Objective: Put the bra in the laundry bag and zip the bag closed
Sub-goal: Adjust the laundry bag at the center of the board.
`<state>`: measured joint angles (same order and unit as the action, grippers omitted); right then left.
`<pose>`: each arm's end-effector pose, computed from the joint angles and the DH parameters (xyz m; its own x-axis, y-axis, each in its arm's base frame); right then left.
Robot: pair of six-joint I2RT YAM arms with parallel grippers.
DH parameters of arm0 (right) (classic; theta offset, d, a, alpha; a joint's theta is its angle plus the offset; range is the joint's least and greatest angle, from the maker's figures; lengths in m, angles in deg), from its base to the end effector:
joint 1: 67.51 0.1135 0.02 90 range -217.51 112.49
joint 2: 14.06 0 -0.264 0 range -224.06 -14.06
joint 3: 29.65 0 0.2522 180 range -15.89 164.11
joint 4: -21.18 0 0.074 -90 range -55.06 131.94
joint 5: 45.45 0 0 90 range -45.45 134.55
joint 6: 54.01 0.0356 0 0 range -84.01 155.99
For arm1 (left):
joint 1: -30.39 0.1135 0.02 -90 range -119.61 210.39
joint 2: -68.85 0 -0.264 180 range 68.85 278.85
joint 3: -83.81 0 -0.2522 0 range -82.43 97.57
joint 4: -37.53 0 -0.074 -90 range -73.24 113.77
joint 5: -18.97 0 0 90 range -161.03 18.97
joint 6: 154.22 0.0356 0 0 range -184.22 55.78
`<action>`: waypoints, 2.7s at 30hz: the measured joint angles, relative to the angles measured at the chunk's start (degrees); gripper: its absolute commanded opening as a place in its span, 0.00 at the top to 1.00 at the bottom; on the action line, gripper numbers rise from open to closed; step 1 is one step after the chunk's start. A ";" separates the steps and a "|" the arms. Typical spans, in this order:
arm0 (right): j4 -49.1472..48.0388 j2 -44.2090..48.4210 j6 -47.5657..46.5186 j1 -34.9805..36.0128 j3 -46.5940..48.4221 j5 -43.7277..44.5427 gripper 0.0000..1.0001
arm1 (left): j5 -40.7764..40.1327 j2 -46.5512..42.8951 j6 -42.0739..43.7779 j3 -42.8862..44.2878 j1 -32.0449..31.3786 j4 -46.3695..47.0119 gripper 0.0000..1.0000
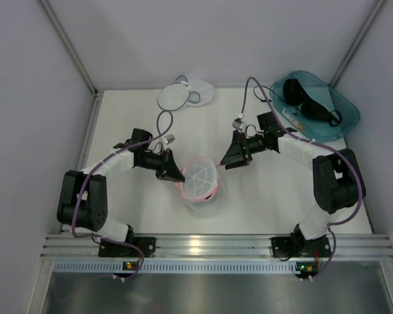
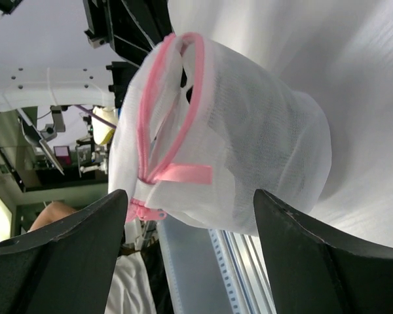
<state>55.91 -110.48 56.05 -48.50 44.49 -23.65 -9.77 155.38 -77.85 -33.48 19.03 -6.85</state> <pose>0.3016 0.1389 0.2071 -0.9504 -0.1927 -0.2443 -0.2906 0.2688 0.9183 0.2572 -0.0835 0.1906 -0.9822 0.0818 -0.1691 0.1878 0.4389 -0.8787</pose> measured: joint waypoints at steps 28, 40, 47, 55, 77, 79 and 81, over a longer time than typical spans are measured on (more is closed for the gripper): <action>2.84 0.59 3.98 5.86 3.74 2.69 0.25 | -5.46 -0.15 2.64 1.55 0.00 -1.79 1.00; 6.54 2.34 5.18 4.98 6.08 6.08 0.26 | -6.32 -0.94 2.67 2.54 -0.46 -2.60 1.00; 4.76 1.09 8.52 7.19 6.12 4.63 0.35 | -7.67 -1.29 2.64 2.78 -1.09 -2.62 1.00; 3.58 -0.48 9.64 8.48 6.05 3.37 0.70 | -9.07 -1.29 2.62 2.80 -1.18 -2.67 1.00; 0.11 -0.39 10.34 6.99 2.95 1.33 1.00 | -26.23 -14.25 17.79 12.98 -1.31 -8.07 0.50; -0.17 -0.39 10.97 6.99 2.89 1.38 1.00 | -28.35 -16.06 23.37 15.65 -1.66 -8.96 0.49; -0.48 -0.42 11.78 6.99 2.89 1.38 1.00 | -31.30 -17.44 29.55 18.53 -3.34 -10.25 0.49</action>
<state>55.43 -110.89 67.83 -41.51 47.37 -22.27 -41.07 137.93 -48.30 -14.95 15.69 -17.10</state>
